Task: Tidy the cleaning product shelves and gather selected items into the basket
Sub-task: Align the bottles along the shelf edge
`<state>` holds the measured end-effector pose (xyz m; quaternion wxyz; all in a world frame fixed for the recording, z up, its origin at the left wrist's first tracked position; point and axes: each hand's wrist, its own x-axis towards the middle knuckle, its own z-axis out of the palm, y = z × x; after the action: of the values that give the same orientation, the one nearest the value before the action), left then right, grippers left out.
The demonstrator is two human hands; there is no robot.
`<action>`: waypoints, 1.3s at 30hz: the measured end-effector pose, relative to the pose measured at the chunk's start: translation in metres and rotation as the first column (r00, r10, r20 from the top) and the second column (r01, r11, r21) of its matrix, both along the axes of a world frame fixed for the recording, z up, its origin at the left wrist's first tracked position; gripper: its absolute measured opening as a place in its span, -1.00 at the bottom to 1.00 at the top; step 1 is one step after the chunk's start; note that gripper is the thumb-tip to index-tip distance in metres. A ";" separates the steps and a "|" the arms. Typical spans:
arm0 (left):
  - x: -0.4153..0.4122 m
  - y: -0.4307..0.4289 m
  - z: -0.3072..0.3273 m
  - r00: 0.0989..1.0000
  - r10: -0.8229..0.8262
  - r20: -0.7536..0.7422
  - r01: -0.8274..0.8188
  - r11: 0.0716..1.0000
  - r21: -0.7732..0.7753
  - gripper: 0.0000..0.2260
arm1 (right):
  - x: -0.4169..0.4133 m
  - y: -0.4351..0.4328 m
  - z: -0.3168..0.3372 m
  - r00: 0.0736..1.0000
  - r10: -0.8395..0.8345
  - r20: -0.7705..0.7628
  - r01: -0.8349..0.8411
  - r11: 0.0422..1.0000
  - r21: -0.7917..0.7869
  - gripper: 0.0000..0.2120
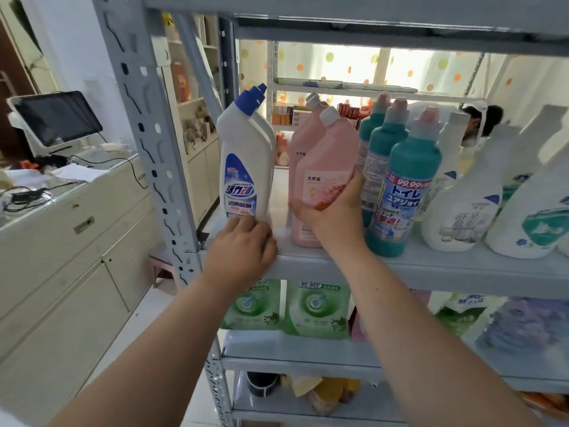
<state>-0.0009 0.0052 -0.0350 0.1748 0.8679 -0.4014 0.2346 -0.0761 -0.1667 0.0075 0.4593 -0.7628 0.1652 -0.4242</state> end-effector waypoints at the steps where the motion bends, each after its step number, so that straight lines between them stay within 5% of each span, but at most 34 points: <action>1: 0.000 0.000 -0.004 0.999 0.004 0.038 -0.002 0.999 -0.043 -0.71 | 0.004 -0.002 -0.001 1.000 -0.004 -0.001 0.004 1.000 0.001 0.03; 5: 0.003 -0.005 -0.012 0.994 0.047 0.096 -0.034 0.991 -0.130 -0.75 | 0.023 -0.006 -0.007 0.999 -0.051 -0.014 0.051 0.999 0.006 -0.01; 17: 0.001 -0.002 -0.008 0.999 0.042 -0.027 -0.044 0.996 -0.081 -0.73 | 0.036 -0.008 -0.013 0.977 -0.122 -0.174 0.125 0.992 0.005 0.02; 22: -0.001 -0.001 -0.004 0.996 0.051 -0.076 -0.054 0.998 -0.035 -0.59 | -0.008 0.000 -0.019 0.864 -0.262 -0.429 0.151 0.949 -0.276 -0.04; 25: 0.001 -0.001 -0.005 0.996 0.038 -0.085 -0.041 0.999 -0.026 -0.60 | -0.045 0.008 -0.029 0.817 -0.317 -0.482 0.063 0.880 -0.471 -0.28; 28: 0.004 0.004 -0.007 0.997 0.031 -0.072 -0.035 0.998 -0.060 -0.61 | -0.080 0.013 -0.043 0.843 -0.291 -0.453 -0.041 0.804 -0.593 -0.57; 32: 0.000 0.005 -0.011 0.999 0.024 -0.035 -0.026 0.998 -0.054 -0.59 | -0.130 -0.002 -0.056 0.855 -0.255 -0.451 -0.141 0.723 -0.676 -0.55; 39: -0.049 -0.025 -0.004 0.965 0.034 -0.261 -0.062 0.993 -0.100 -0.79 | -0.193 -0.090 -0.056 0.841 -0.406 -0.356 0.048 0.712 -0.700 -0.75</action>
<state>-0.0495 -0.0203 -0.0386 0.2662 0.8899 -0.3410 0.1448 -0.2694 -0.2571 -0.0481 0.0410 -0.9288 0.2081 -0.3038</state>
